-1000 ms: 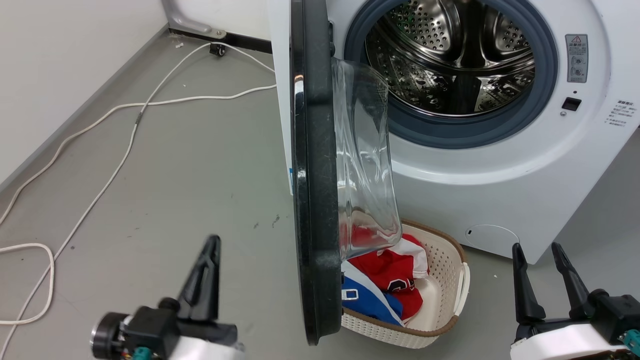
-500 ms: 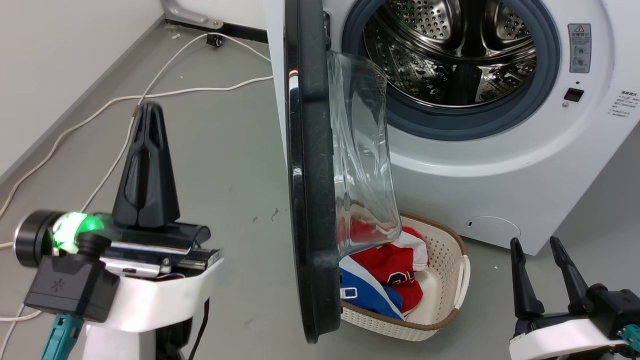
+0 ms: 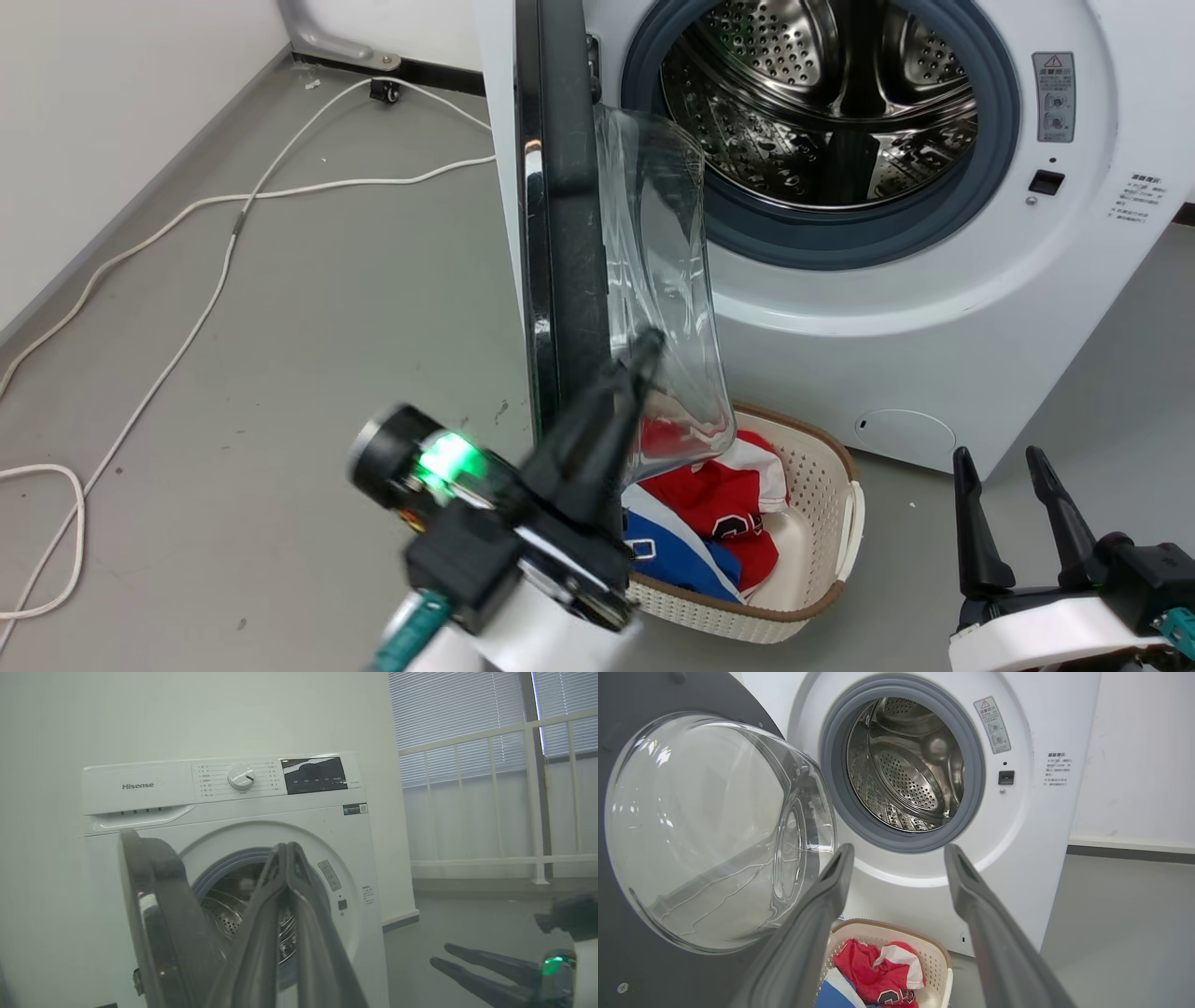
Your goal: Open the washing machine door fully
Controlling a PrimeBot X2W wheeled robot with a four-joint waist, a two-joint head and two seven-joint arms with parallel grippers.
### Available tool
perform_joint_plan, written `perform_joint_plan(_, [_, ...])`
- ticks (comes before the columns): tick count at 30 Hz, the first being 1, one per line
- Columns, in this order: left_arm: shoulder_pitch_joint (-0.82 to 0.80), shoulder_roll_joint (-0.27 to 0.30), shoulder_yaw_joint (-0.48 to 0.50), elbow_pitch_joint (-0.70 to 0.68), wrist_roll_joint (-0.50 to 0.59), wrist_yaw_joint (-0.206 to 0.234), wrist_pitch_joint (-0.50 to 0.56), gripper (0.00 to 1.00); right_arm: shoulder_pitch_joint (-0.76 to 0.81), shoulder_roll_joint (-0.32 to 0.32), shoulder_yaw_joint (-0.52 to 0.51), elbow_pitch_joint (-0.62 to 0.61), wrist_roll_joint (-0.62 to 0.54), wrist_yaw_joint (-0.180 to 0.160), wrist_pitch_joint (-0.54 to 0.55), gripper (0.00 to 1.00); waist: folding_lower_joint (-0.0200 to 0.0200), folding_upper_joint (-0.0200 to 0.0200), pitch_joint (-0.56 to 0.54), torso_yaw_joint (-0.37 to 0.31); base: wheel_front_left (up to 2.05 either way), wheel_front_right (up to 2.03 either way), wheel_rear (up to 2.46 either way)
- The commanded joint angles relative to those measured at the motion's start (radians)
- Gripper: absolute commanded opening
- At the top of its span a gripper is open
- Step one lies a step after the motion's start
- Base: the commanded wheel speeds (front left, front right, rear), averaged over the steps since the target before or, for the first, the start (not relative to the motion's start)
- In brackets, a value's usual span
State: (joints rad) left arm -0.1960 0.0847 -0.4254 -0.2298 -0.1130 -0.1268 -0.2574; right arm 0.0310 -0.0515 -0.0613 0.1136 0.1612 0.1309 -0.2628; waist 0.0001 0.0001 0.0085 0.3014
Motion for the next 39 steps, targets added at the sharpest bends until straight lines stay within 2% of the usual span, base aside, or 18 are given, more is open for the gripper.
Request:
perform_joint_plan(1, [0.016, 0.005, -0.027, 0.021, -0.011, -0.001, 0.002, 0.0, 0.002, 0.003, 0.003, 0.002, 0.01, 0.0, -0.003, 1.0, -0.0001, -0.0001, -0.002, 0.0, 0.0, 0.0, 0.0])
perform_joint_plan(8, [0.06, 0.015, -0.148, 0.14, -0.07, -0.003, 0.021, 0.0, 0.006, 0.002, 0.009, 0.003, 0.016, 0.0, -0.003, 1.0, -0.0001, -0.0001, 0.003, 0.0, 0.0, 0.0, 0.0])
perform_joint_plan(13, [0.074, 0.013, -0.166, 0.223, -0.097, -0.001, 0.032, 0.0, 0.001, 0.002, 0.009, 0.006, 0.018, 0.0, -0.003, 1.0, -0.0001, -0.0001, 0.007, 0.001, 0.0, 0.0, 0.0])
perform_joint_plan(25, [0.081, 0.025, -0.121, 0.34, -0.122, 0.051, 0.028, 0.0, 0.013, 0.002, 0.014, 0.013, 0.022, 0.0, -0.003, 1.0, -0.0001, -0.0001, 0.002, 0.029, 0.0, 0.0, 0.0])
perform_joint_plan(39, [0.086, 0.045, -0.089, 0.371, -0.145, 0.067, 0.009, 0.0, 0.022, 0.002, 0.02, 0.025, 0.028, 0.0, -0.003, 1.0, -0.0001, -0.0001, 0.002, 0.117, 0.0, 0.0, 0.0])
